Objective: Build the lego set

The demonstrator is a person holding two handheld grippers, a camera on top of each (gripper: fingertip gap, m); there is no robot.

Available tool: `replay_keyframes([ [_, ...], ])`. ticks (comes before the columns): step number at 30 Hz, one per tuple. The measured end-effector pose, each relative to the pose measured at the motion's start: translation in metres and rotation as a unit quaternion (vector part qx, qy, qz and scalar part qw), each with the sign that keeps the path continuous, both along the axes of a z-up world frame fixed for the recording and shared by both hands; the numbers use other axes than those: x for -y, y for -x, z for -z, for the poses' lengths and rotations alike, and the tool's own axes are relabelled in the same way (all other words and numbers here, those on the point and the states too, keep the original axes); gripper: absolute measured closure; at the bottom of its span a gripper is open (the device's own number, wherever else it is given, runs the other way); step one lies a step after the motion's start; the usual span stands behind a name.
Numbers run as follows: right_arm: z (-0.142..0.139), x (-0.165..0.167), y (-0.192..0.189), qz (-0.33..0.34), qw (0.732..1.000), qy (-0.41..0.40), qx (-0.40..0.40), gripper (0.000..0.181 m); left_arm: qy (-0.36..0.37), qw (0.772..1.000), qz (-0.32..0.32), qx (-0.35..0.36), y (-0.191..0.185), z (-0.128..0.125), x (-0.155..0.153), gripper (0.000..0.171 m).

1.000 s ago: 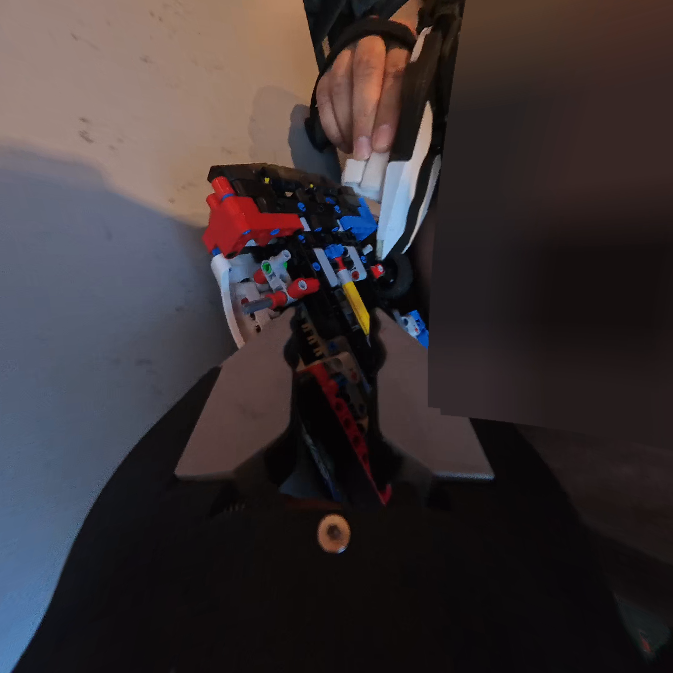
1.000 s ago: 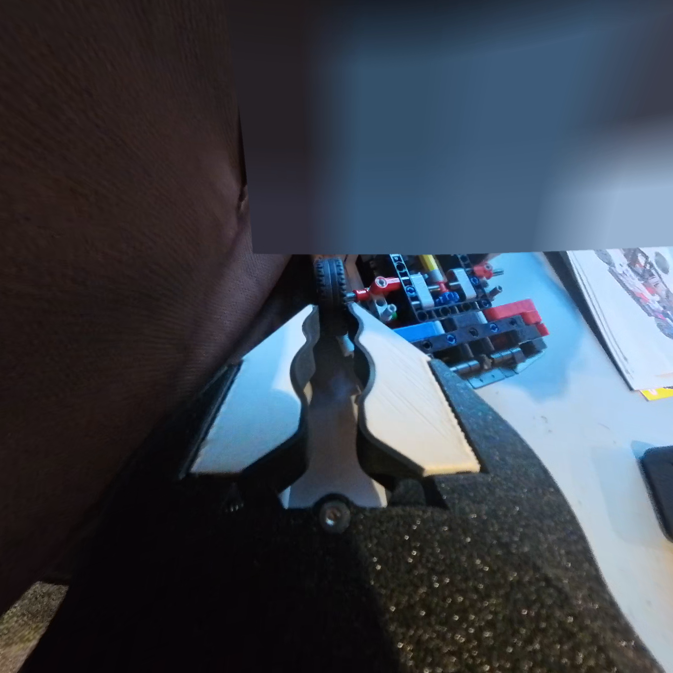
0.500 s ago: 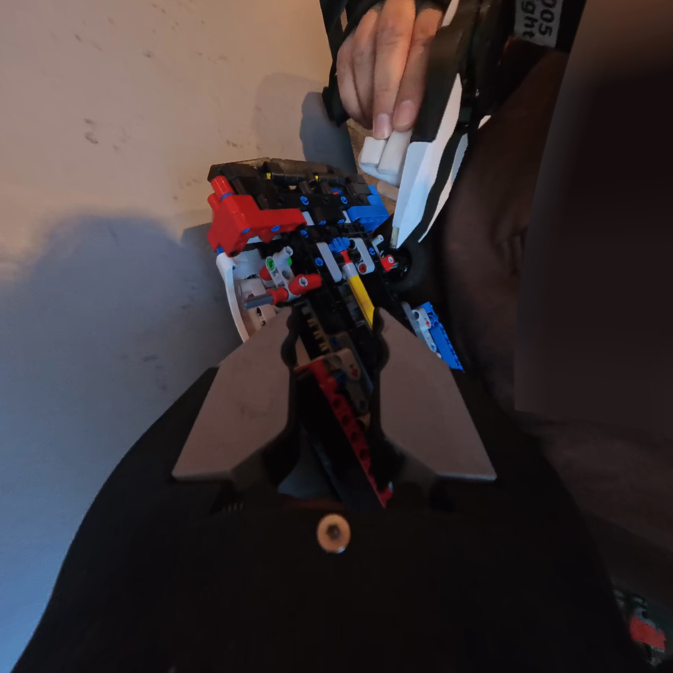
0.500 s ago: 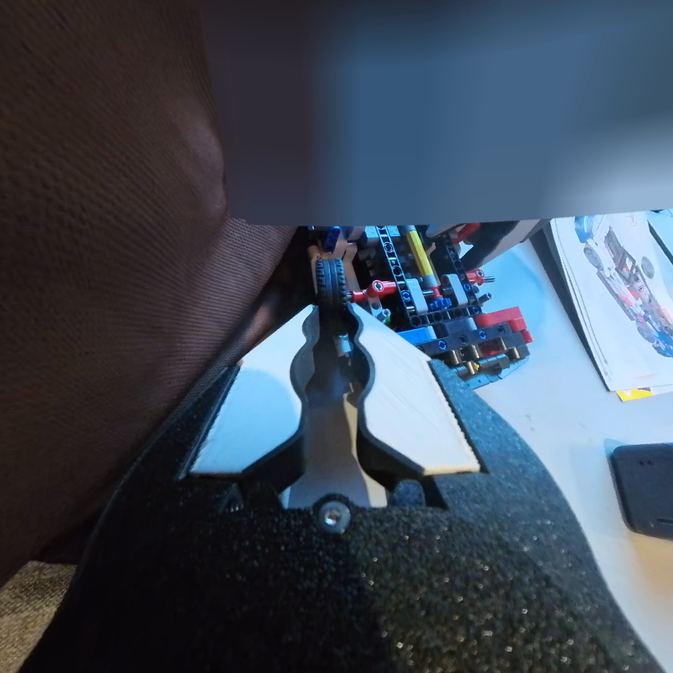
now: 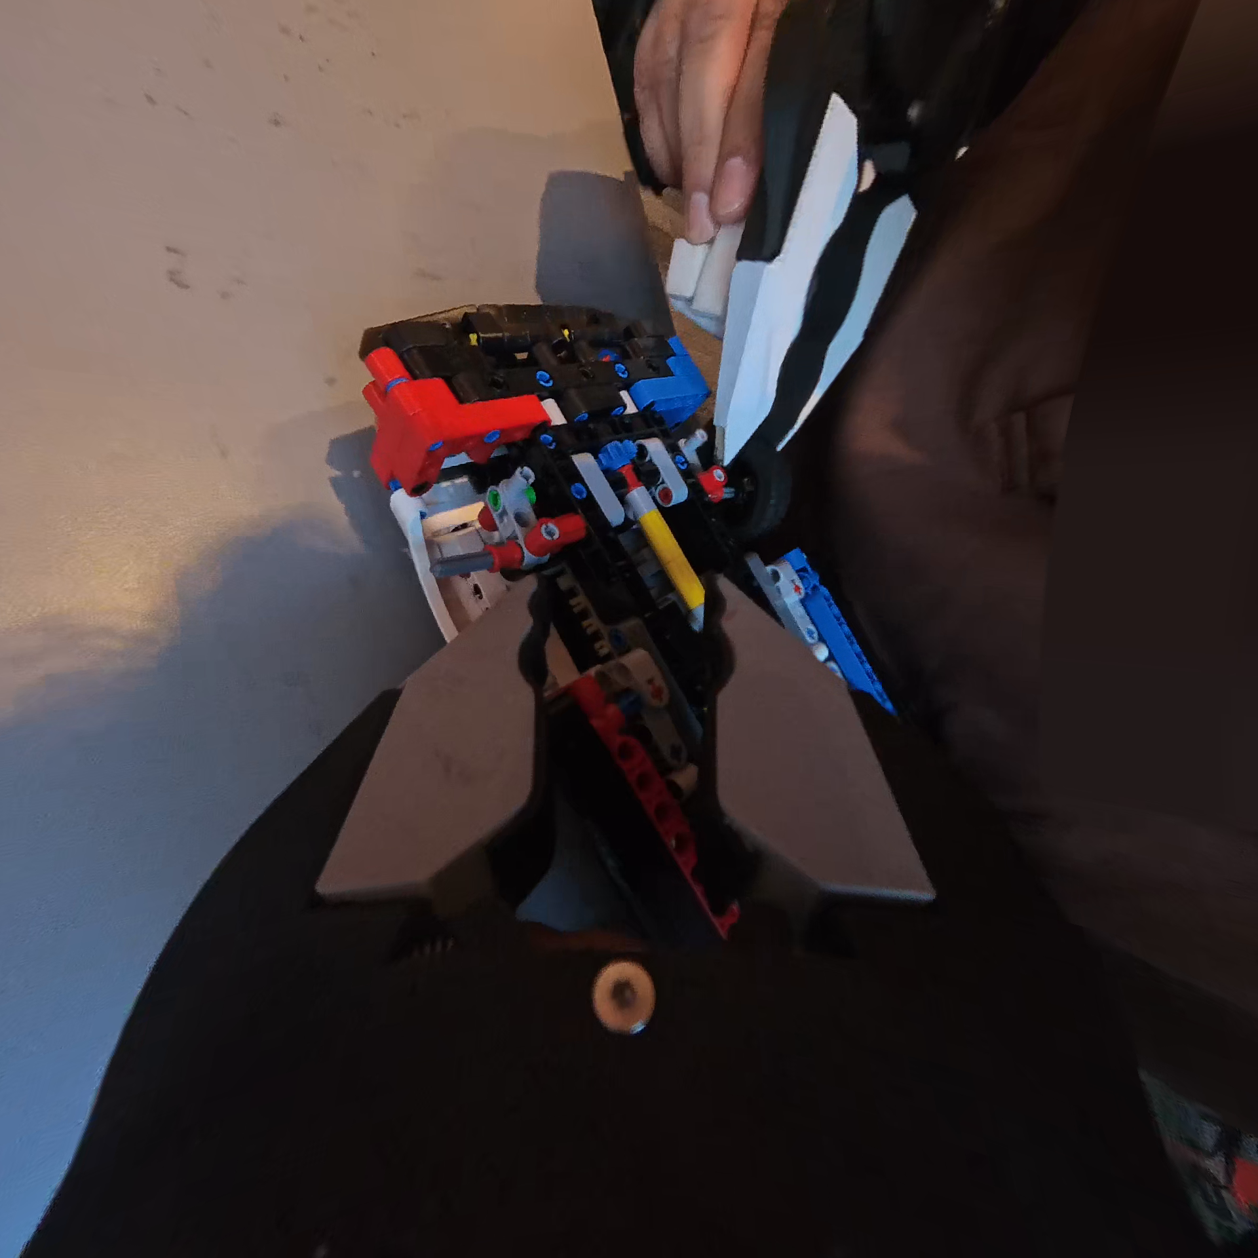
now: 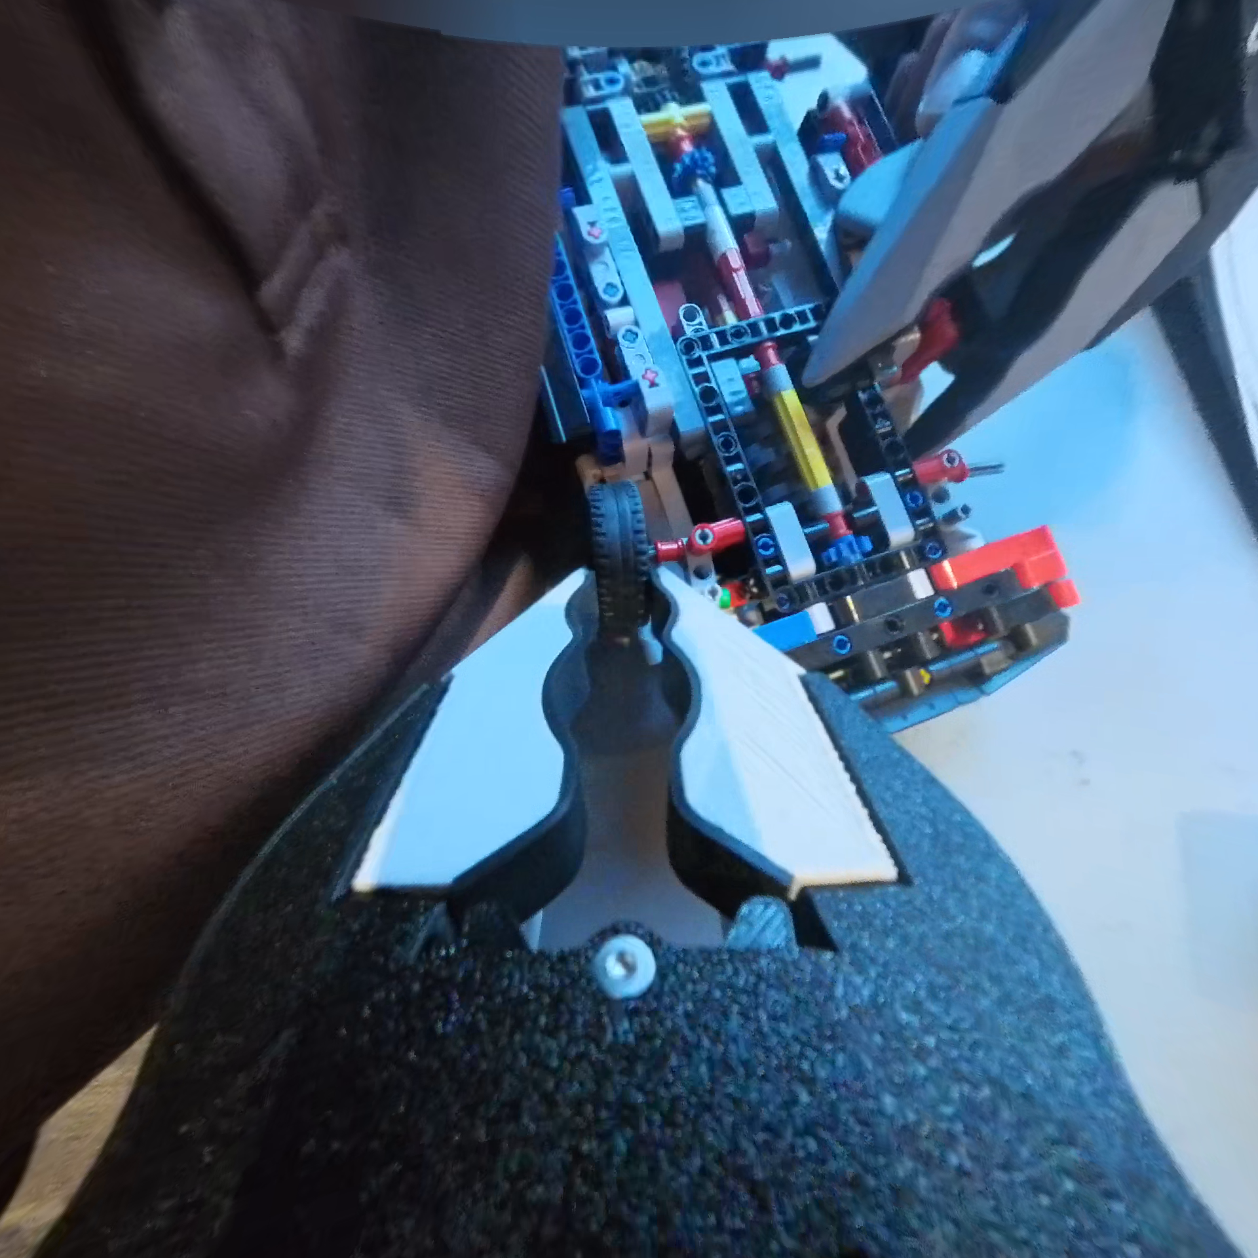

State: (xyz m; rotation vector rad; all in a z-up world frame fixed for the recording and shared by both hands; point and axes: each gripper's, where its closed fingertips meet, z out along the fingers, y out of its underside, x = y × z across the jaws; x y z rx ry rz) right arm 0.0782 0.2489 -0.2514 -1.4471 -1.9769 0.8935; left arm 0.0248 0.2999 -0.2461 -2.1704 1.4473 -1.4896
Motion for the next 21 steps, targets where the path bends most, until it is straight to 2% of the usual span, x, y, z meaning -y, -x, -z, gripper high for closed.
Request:
replay_keyframes([
  [2,0.0,-0.003,0.0,0.007,1.0,0.004,0.011,0.171,-0.012,1.0,-0.008,-0.012,0.002,0.001,-0.001,0.128],
  [6,-0.001,-0.009,0.001,0.009,0.999,-0.048,-0.01,0.172,-0.064,0.996,-0.058,-0.035,0.009,0.0,-0.009,0.129],
  [10,-0.001,-0.01,0.001,0.0,0.998,-0.057,-0.034,0.171,-0.119,0.985,-0.125,-0.008,0.005,-0.041,-0.008,0.13],
  [14,-0.001,-0.012,0.001,-0.016,0.997,-0.048,-0.056,0.171,-0.177,0.972,-0.155,-0.015,-0.024,-0.06,0.021,0.136],
  [16,0.0,-0.015,0.0,-0.02,0.996,-0.048,-0.066,0.171,-0.21,0.963,-0.161,-0.056,-0.039,-0.048,0.035,0.135],
  [21,0.0,-0.019,0.0,-0.031,0.994,-0.052,-0.086,0.171,-0.294,0.92,-0.175,-0.19,-0.049,-0.006,0.044,0.136],
])
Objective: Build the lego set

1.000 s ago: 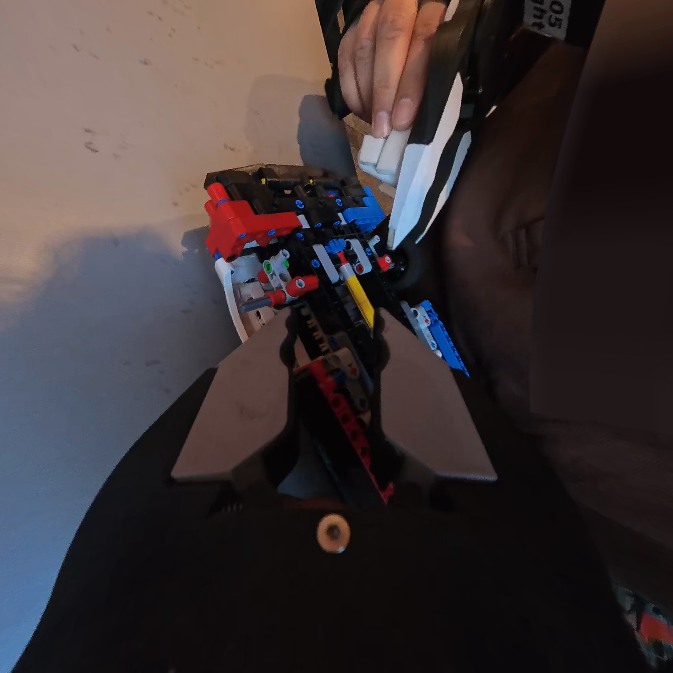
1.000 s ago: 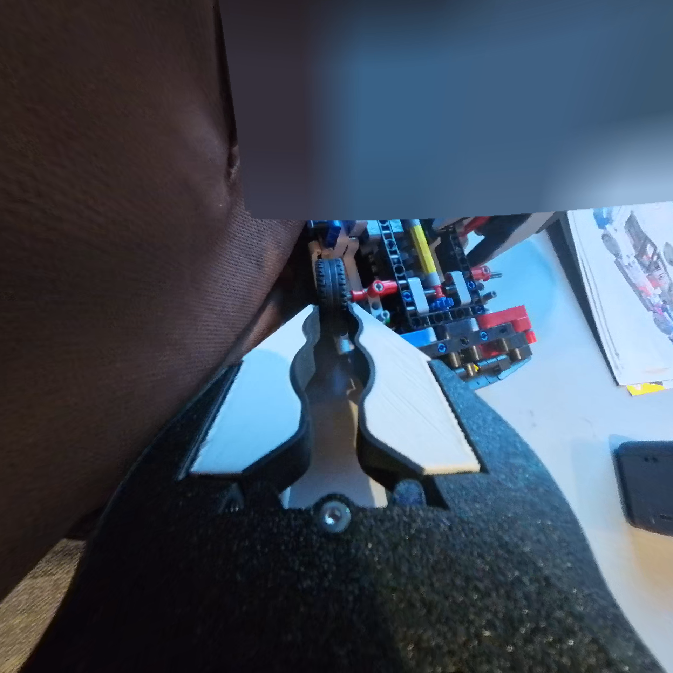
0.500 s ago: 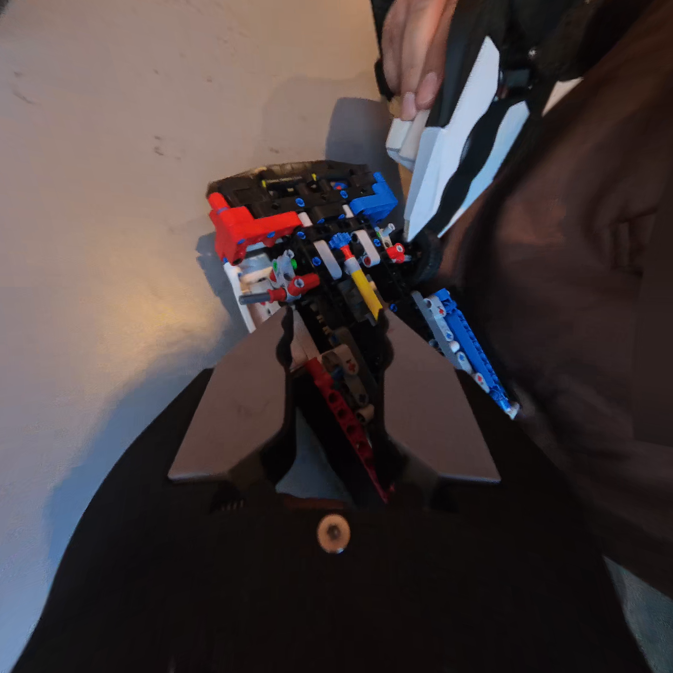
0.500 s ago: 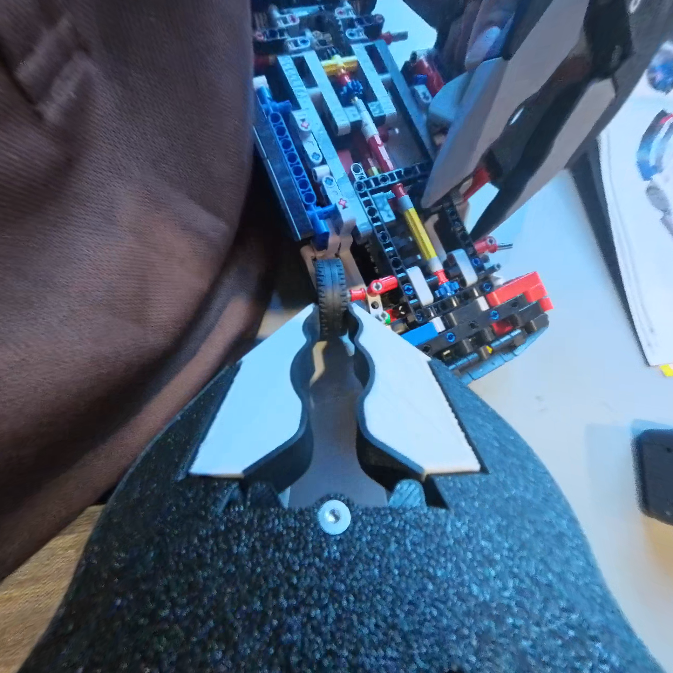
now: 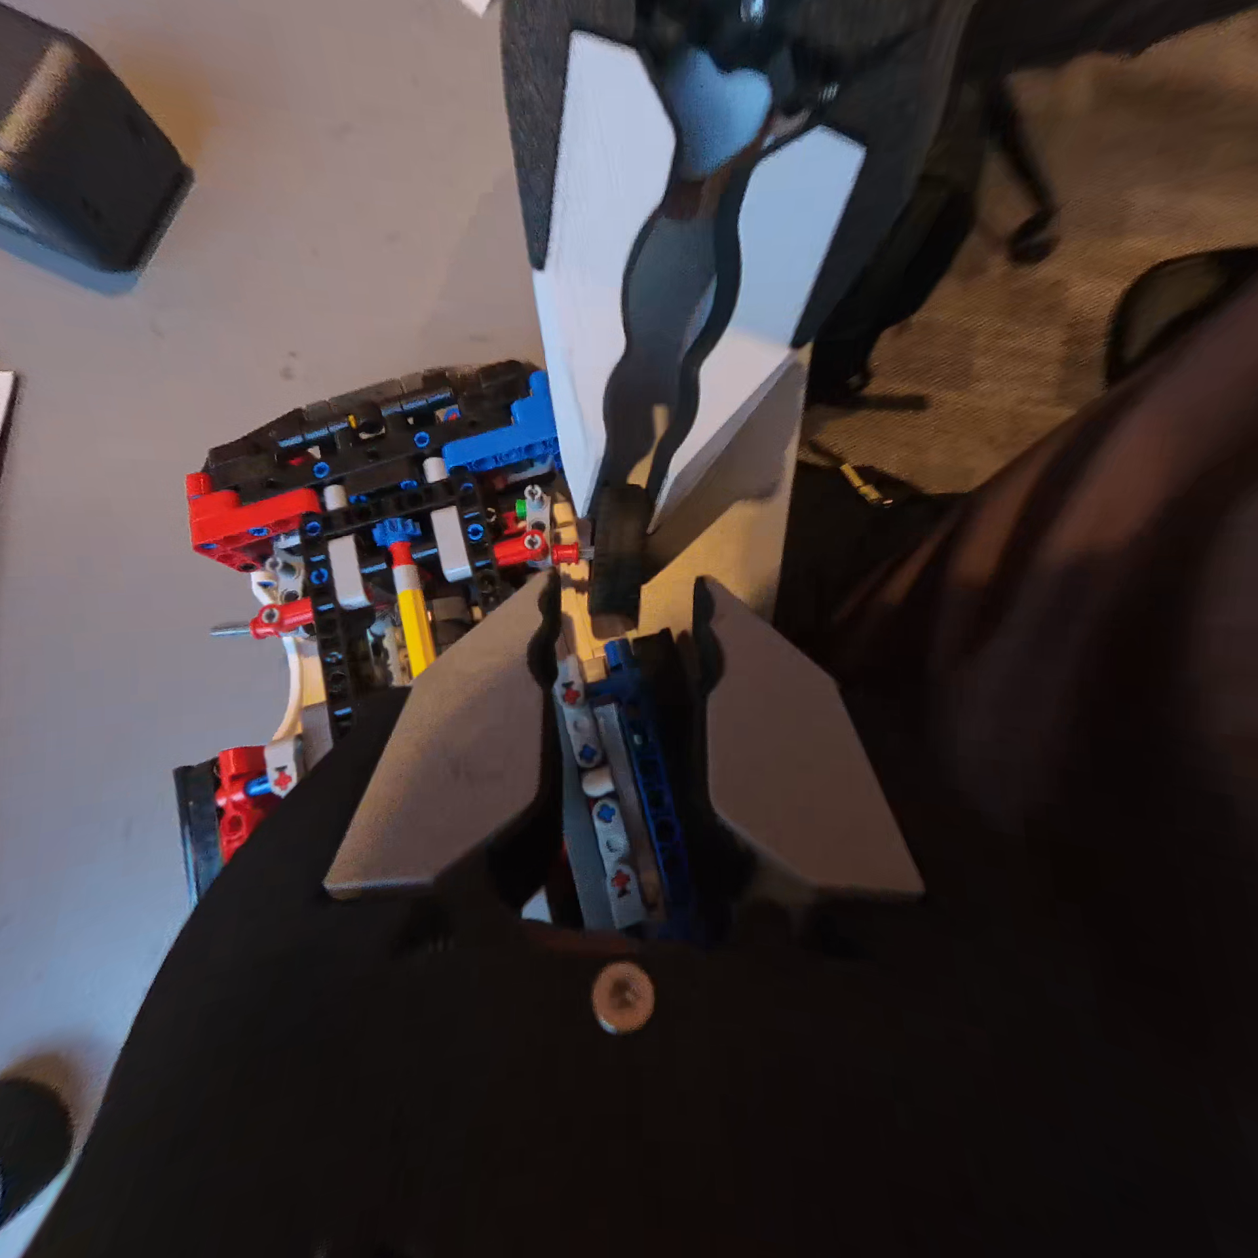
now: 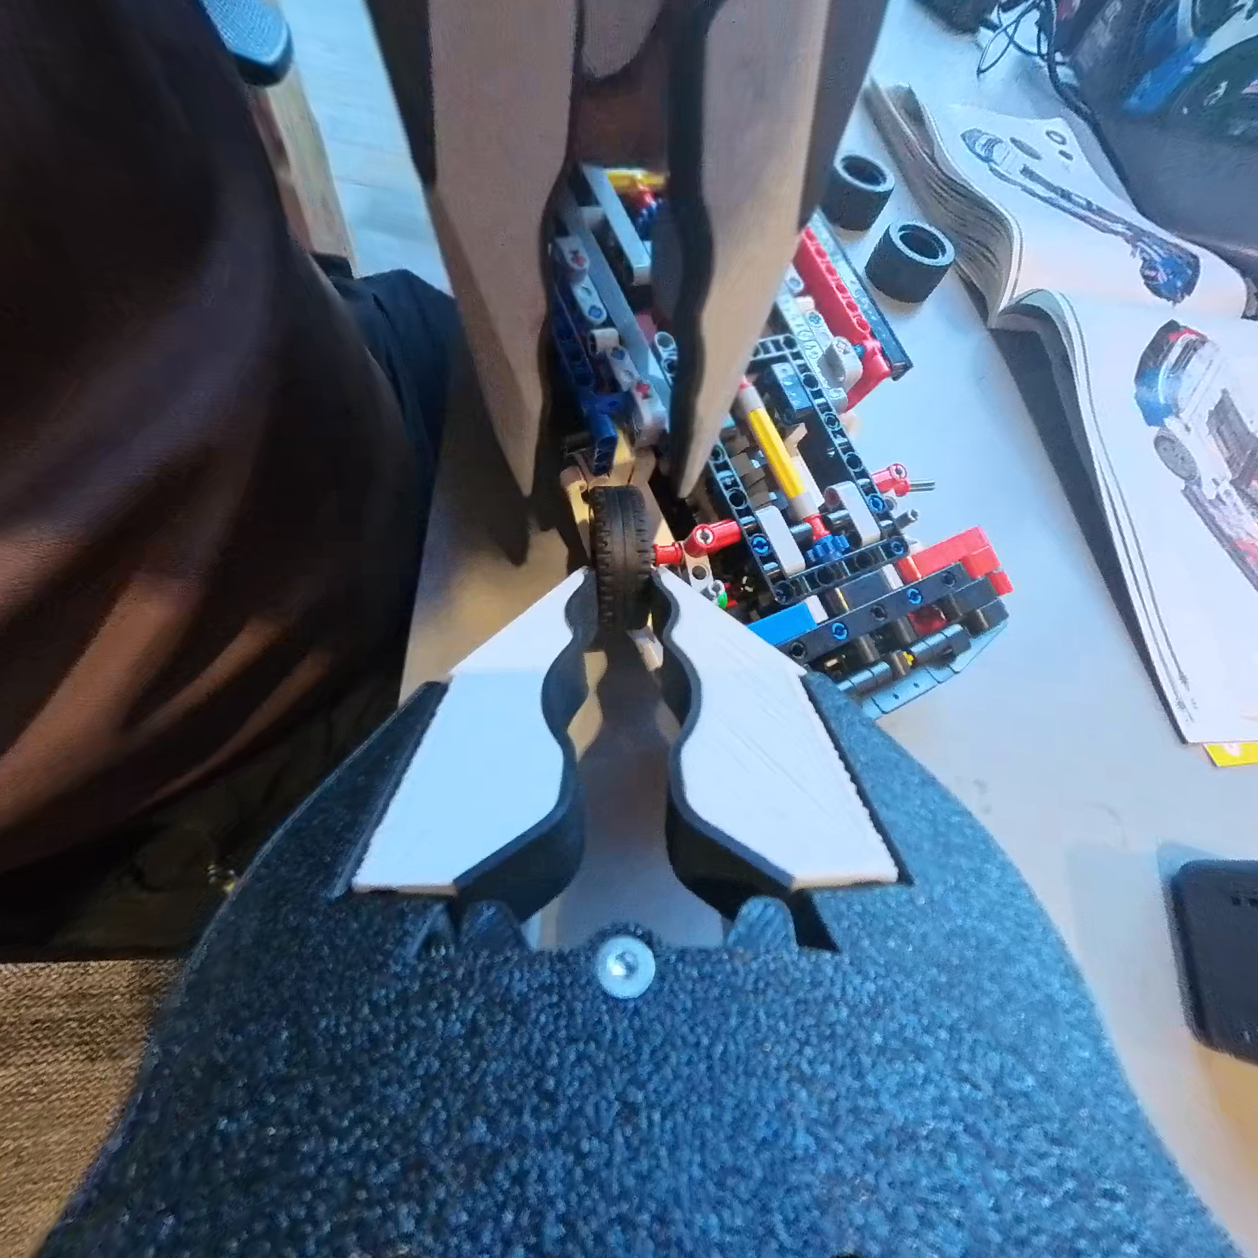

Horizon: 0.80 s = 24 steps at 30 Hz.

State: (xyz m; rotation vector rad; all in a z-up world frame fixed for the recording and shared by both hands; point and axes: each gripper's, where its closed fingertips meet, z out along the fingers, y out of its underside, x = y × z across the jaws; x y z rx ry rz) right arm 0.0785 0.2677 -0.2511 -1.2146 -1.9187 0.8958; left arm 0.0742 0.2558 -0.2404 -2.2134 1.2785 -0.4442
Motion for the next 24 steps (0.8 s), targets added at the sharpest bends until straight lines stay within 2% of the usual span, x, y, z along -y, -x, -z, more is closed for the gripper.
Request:
replay_keyframes([
  [5,0.0002,-0.0011,-0.0005,-0.023,1.0,0.009,-0.011,0.171,-0.043,0.997,-0.028,-0.052,-0.0023,0.0046,-0.0109,0.145],
  [11,0.0003,-0.0023,-0.0006,-0.043,0.999,0.01,-0.019,0.171,-0.038,0.995,-0.021,-0.091,-0.0041,0.0096,-0.0079,0.159],
  [24,0.0003,-0.0057,-0.0014,-0.058,0.998,0.011,-0.039,0.171,-0.042,0.992,-0.037,-0.113,-0.0031,0.0119,-0.0113,0.16],
])
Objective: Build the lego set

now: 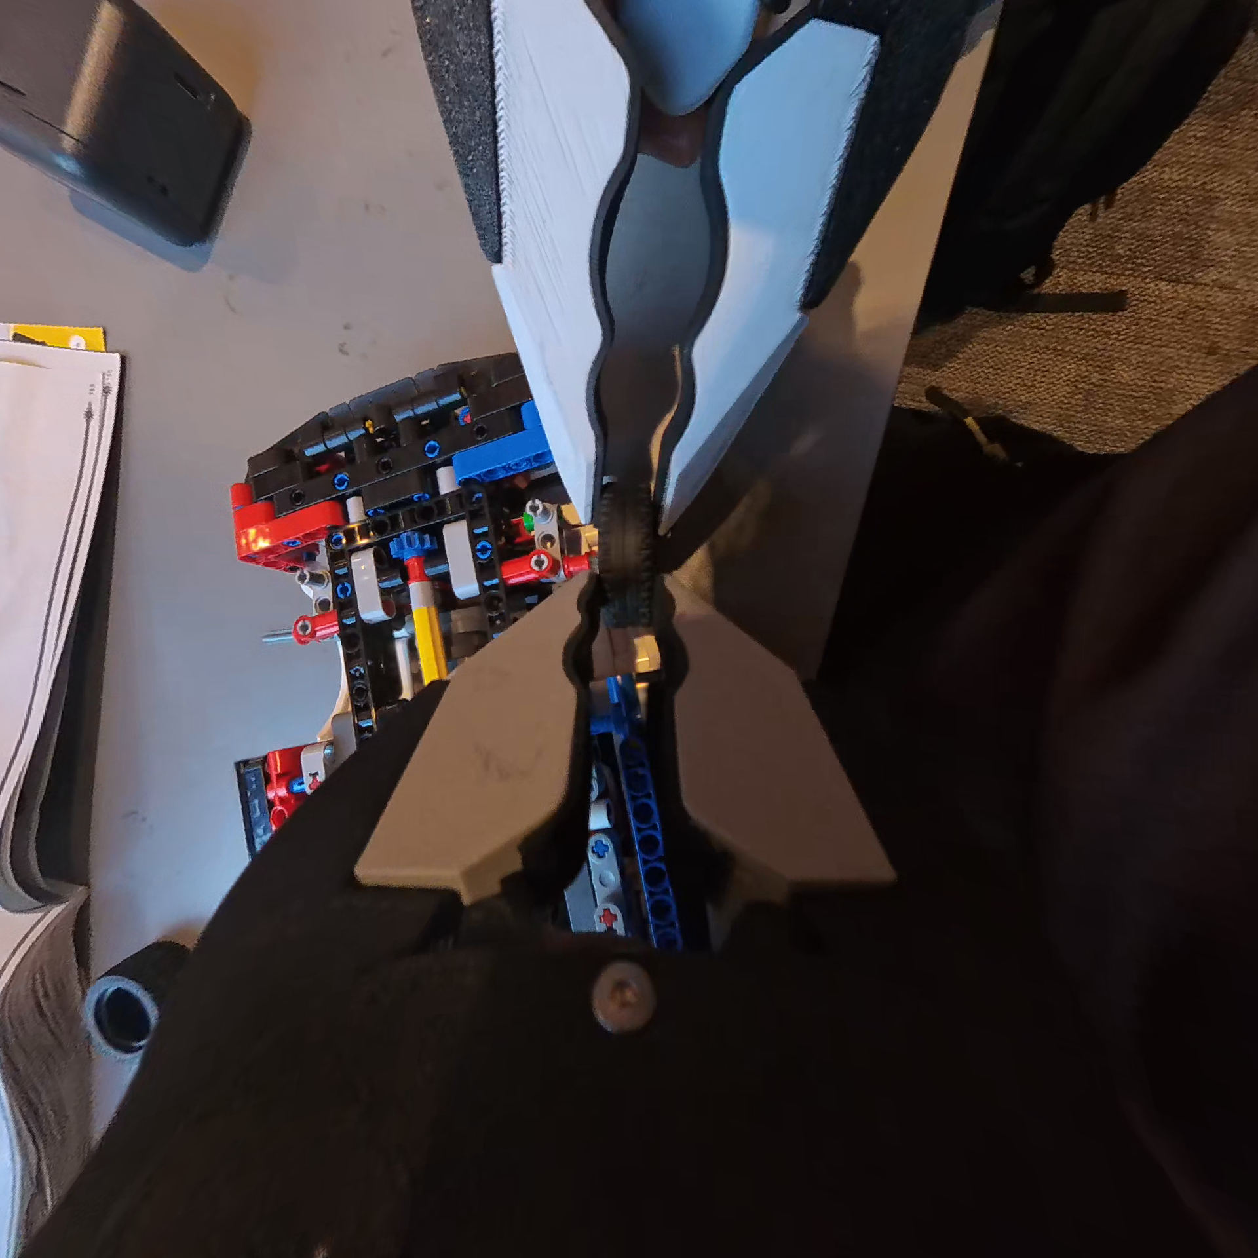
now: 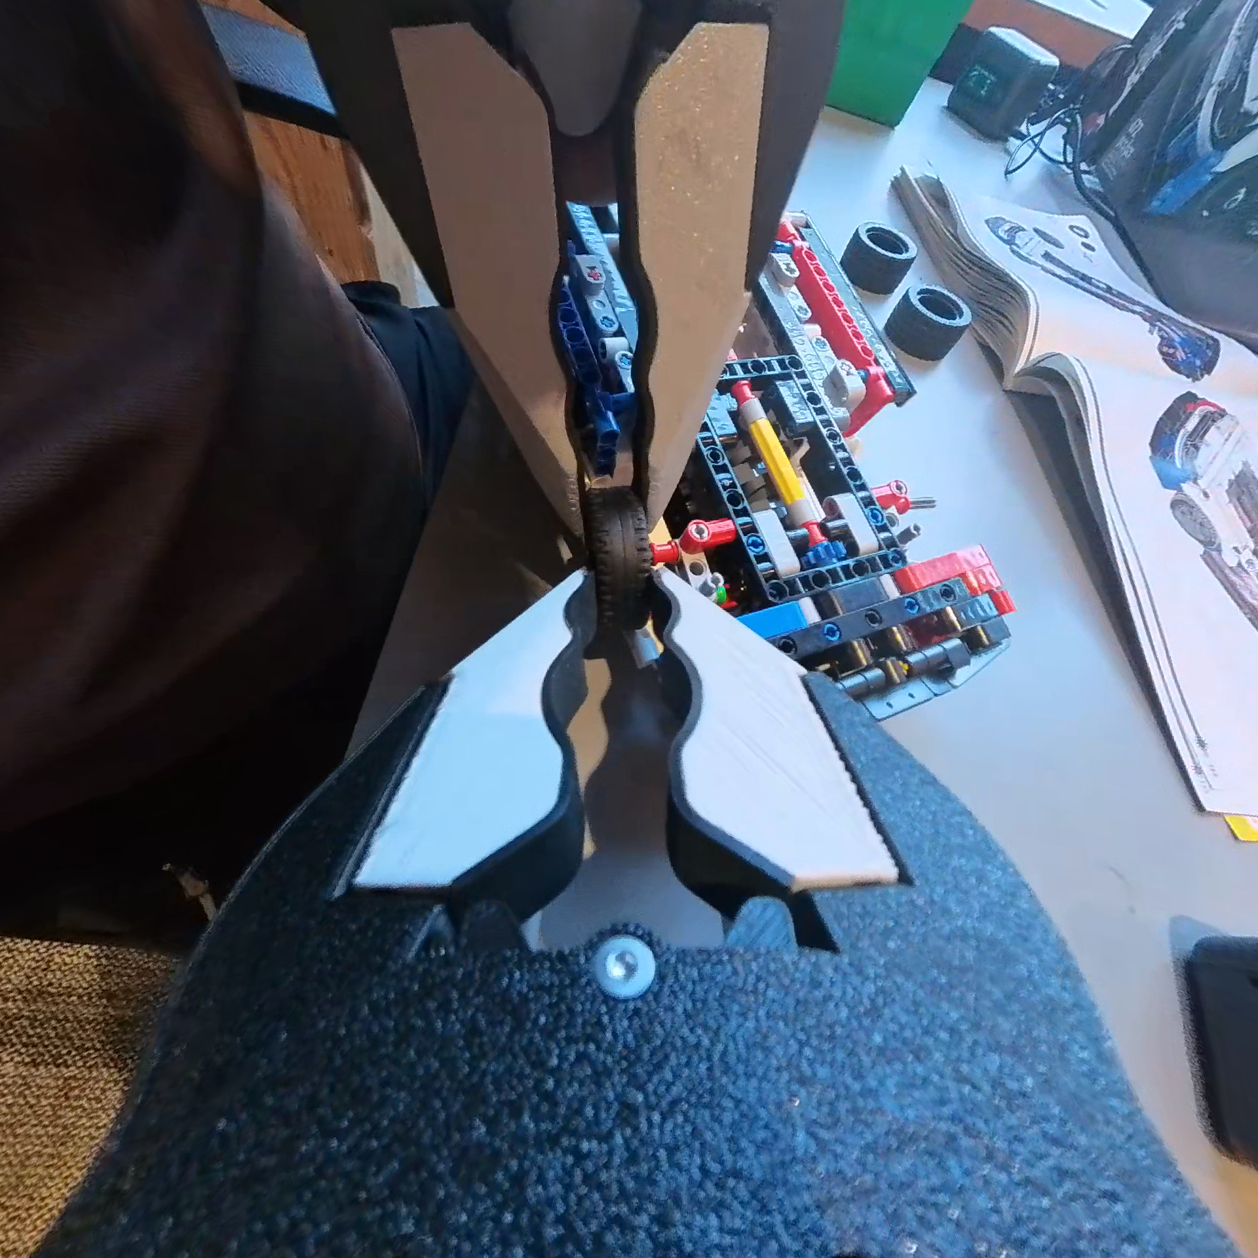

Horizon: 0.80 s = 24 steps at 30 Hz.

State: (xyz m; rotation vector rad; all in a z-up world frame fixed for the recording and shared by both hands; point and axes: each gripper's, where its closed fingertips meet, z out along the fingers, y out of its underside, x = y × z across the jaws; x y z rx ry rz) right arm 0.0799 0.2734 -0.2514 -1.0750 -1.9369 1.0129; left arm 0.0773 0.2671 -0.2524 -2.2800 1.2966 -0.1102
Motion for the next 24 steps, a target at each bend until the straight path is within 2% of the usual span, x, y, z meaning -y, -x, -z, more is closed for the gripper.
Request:
replay_keyframes([
  [8,-0.012,-0.006,-0.003,0.015,0.999,-0.043,-0.02,0.17,-0.039,0.999,-0.028,0.007,0.002,-0.005,-0.006,0.16],
  [12,-0.031,-0.011,-0.001,0.005,0.998,-0.043,-0.046,0.152,-0.047,0.998,-0.042,0.014,0.004,-0.007,-0.008,0.16],
  [14,-0.029,-0.013,0.003,-0.006,0.998,-0.05,-0.025,0.136,-0.054,0.997,-0.048,0.014,0.005,-0.007,-0.008,0.16],
  [16,-0.024,-0.013,0.008,-0.025,0.997,-0.073,-0.003,0.129,-0.058,0.997,-0.054,0.016,0.005,-0.008,-0.009,0.16],
  [24,-0.009,-0.013,0.02,-0.096,0.984,-0.131,0.075,0.141,-0.06,0.995,-0.07,0.03,0.006,-0.009,-0.009,0.16],
])
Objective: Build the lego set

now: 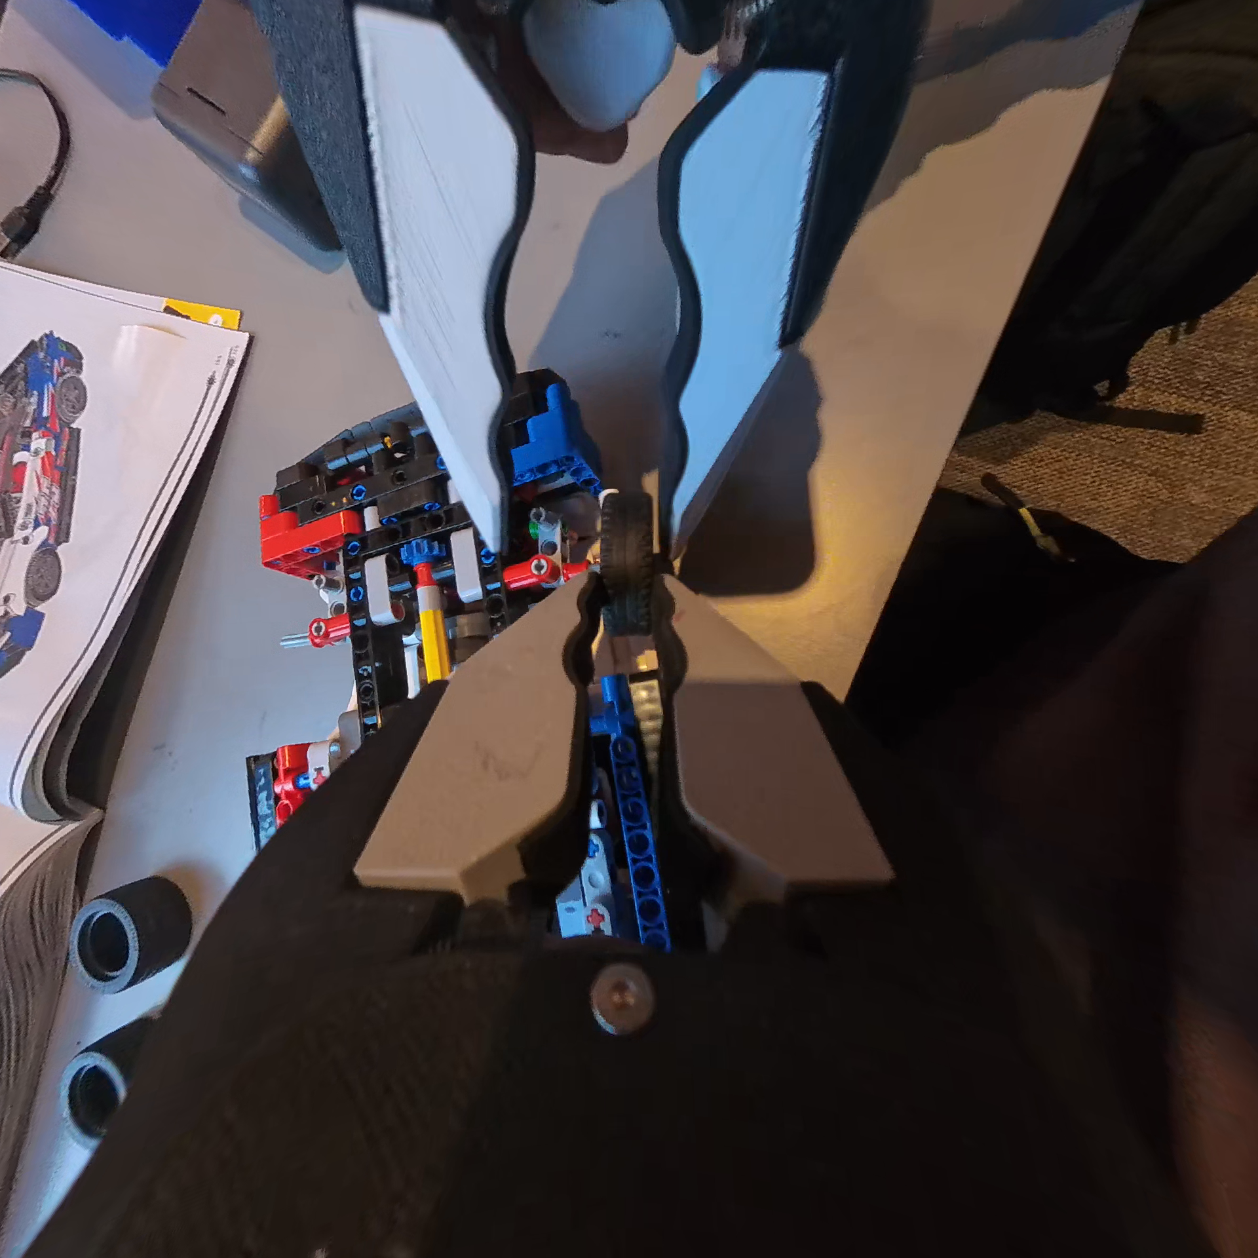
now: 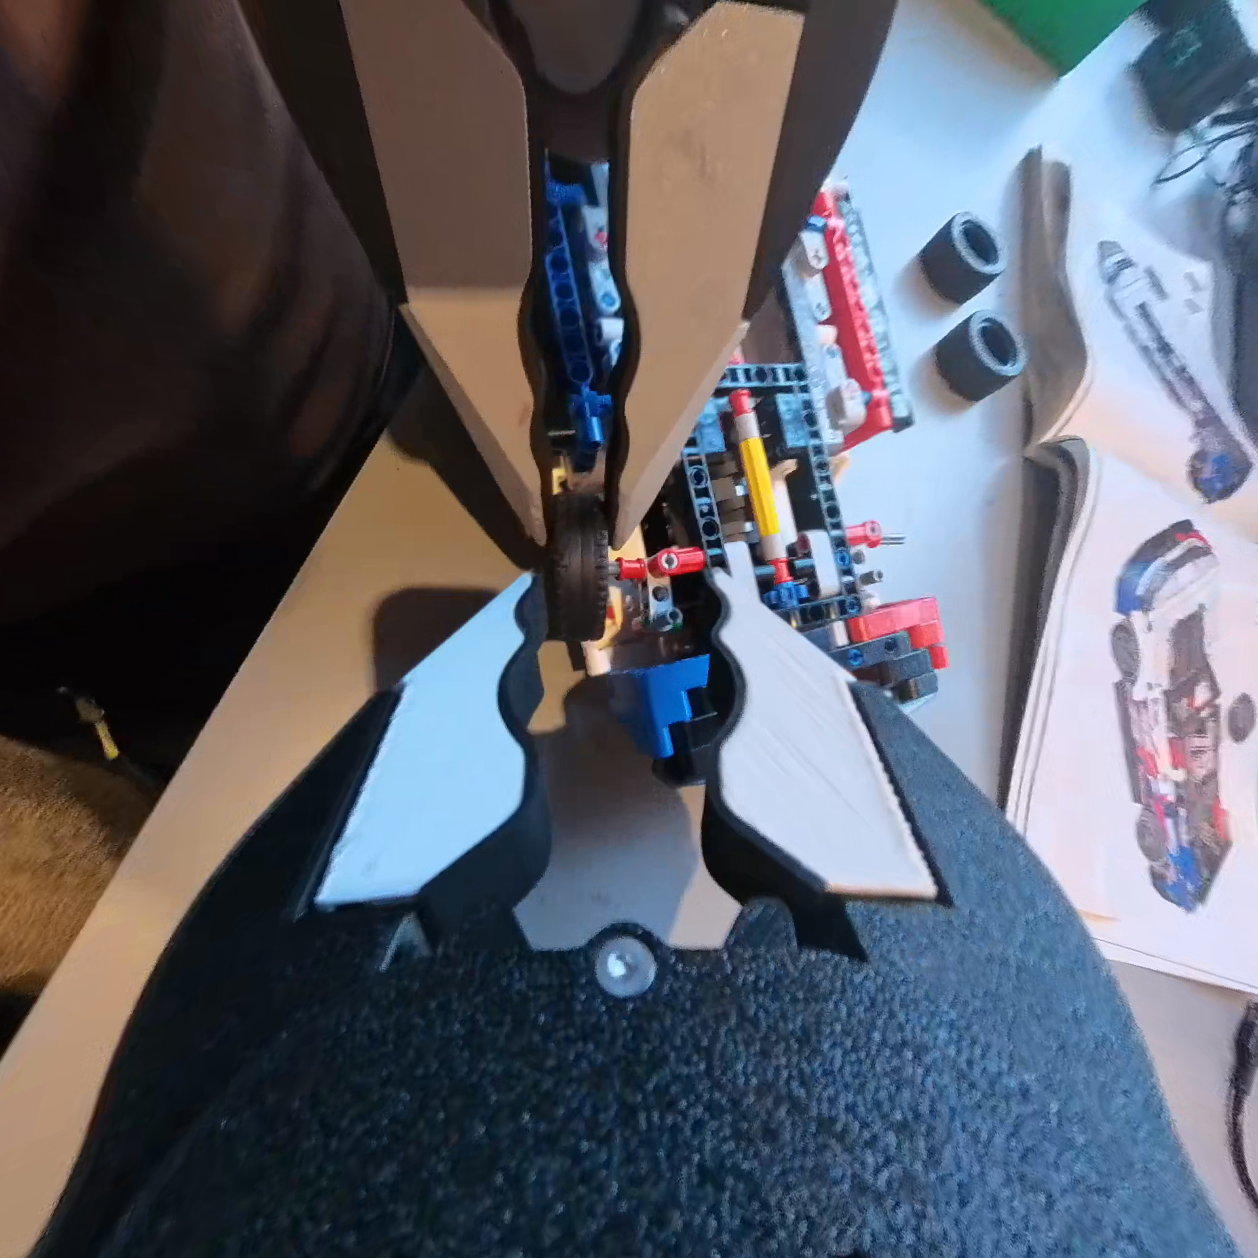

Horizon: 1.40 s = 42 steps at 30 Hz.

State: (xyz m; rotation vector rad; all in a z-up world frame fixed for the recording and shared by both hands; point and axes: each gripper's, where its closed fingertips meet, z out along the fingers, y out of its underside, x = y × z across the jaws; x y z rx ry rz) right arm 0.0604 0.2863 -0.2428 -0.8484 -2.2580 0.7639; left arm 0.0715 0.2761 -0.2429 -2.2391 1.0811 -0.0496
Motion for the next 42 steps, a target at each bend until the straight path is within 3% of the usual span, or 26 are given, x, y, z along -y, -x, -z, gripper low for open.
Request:
replay_keyframes([
  [10,0.021,-0.003,0.001,-0.012,0.996,0.002,0.09,0.15,0.02,1.0,-0.014,0.017,0.002,0.002,-0.003,0.16],
  [22,0.023,-0.001,0.014,0.003,0.996,0.071,0.062,0.153,0.001,0.999,-0.041,-0.006,0.017,0.007,0.001,0.159],
  [28,0.022,-0.001,0.017,0.007,0.993,0.095,0.062,0.153,0.032,0.998,-0.052,-0.012,0.028,0.011,0.005,0.157],
  [34,0.023,-0.007,0.021,0.015,0.995,0.084,0.045,0.153,0.021,0.998,-0.007,-0.063,0.033,0.012,-0.002,0.159],
  [37,0.022,-0.01,0.022,0.033,0.997,0.06,0.036,0.152,0.021,0.999,-0.009,-0.027,0.033,0.011,-0.005,0.16],
  [42,0.02,-0.007,0.023,0.035,0.995,0.09,0.019,0.146,-0.008,0.999,0.003,-0.038,0.032,0.013,-0.007,0.16],
])
